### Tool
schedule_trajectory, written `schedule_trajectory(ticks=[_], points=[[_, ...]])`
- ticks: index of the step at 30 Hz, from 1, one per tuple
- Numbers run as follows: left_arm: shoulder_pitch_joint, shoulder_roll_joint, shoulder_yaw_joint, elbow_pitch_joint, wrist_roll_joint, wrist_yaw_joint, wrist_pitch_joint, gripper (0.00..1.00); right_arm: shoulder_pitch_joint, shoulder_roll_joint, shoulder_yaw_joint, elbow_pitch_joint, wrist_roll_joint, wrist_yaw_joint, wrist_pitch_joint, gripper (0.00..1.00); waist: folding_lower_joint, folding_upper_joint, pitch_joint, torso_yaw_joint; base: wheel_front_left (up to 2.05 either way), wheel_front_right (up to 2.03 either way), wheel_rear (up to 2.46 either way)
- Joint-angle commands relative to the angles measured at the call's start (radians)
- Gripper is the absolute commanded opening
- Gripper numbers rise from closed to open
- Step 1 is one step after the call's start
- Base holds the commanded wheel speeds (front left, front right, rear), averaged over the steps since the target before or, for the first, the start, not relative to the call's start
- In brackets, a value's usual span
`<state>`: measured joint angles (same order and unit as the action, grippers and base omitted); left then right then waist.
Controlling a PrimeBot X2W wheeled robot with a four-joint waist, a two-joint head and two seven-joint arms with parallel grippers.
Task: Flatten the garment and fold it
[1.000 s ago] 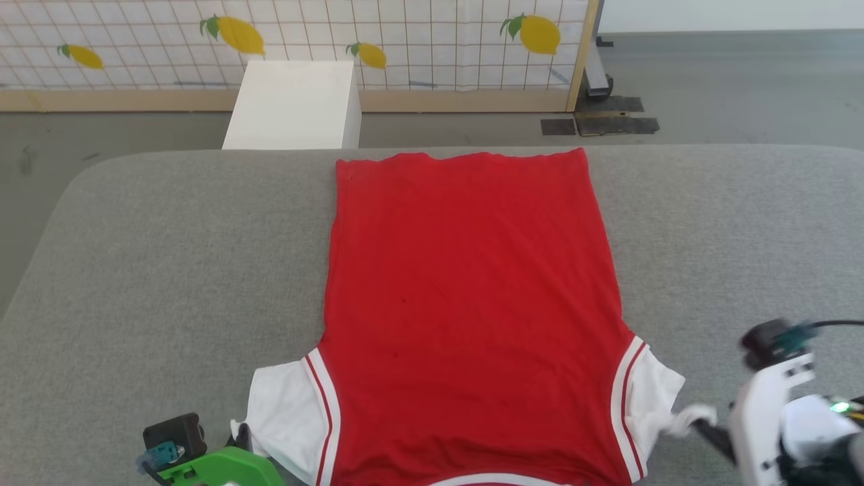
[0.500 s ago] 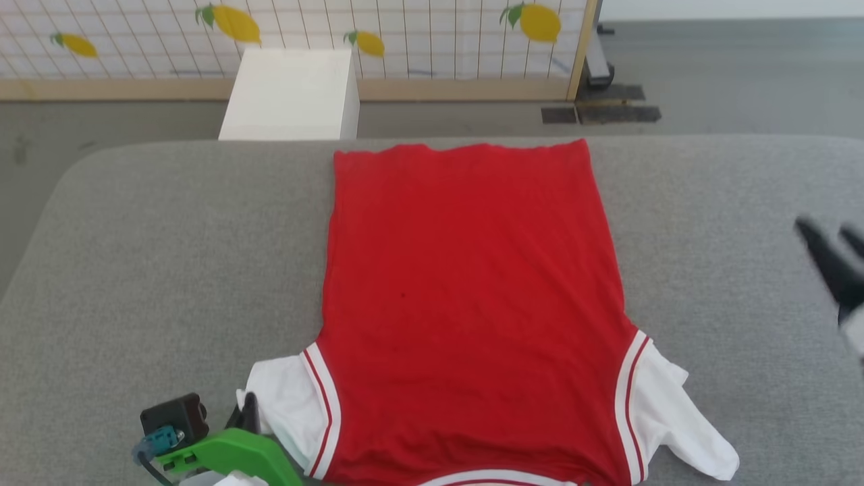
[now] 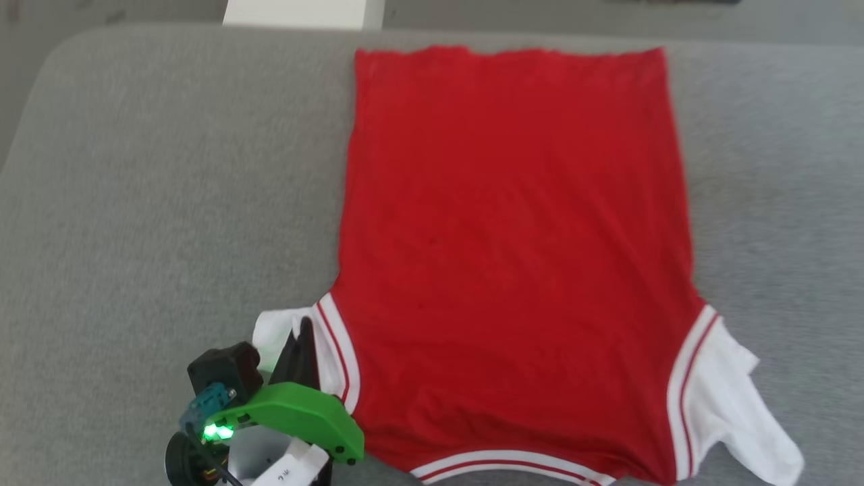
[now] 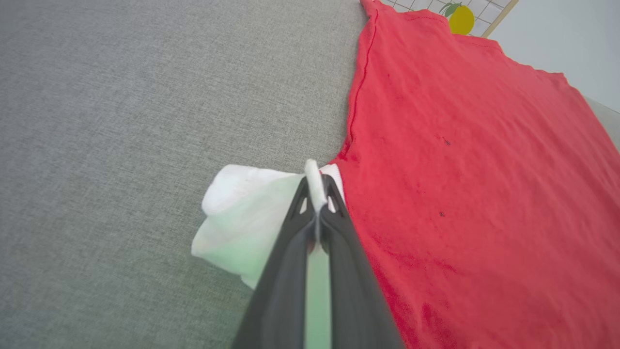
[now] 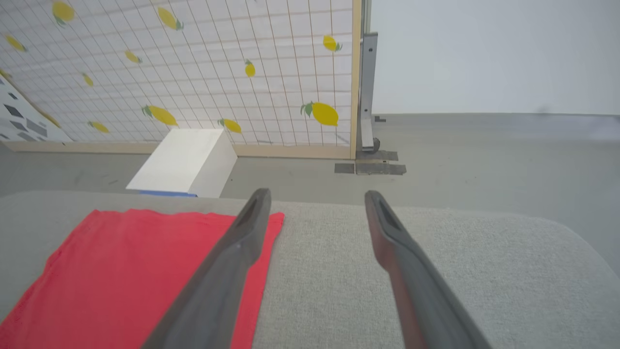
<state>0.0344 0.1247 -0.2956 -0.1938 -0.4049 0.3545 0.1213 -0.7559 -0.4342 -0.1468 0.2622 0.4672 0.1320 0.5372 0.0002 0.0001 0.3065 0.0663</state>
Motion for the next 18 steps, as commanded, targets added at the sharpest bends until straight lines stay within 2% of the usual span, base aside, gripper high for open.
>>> schedule_trajectory(ticks=[1,8,18], points=[[-0.015,-0.005,-0.003,-0.015,0.012,0.012,-0.01,0.0,-0.045,-0.011,0.025,0.022,-0.013,-0.001,0.007,1.0,-0.0002,-0.0001,0.15,0.116,0.0,0.0,0.0],[-0.001,-0.025,-0.032,-0.099,0.045,0.048,-0.042,0.0,-0.224,-0.098,0.173,0.143,-0.061,-0.001,0.109,1.0,-0.0002,-0.0001,0.267,0.196,0.0,0.0,0.0],[-0.012,-0.048,-0.095,-0.107,0.042,0.049,-0.072,0.0,-0.336,-0.191,0.352,0.216,-0.112,-0.001,0.24,1.0,-0.0002,-0.0001,0.365,0.25,0.0,0.0,0.0]])
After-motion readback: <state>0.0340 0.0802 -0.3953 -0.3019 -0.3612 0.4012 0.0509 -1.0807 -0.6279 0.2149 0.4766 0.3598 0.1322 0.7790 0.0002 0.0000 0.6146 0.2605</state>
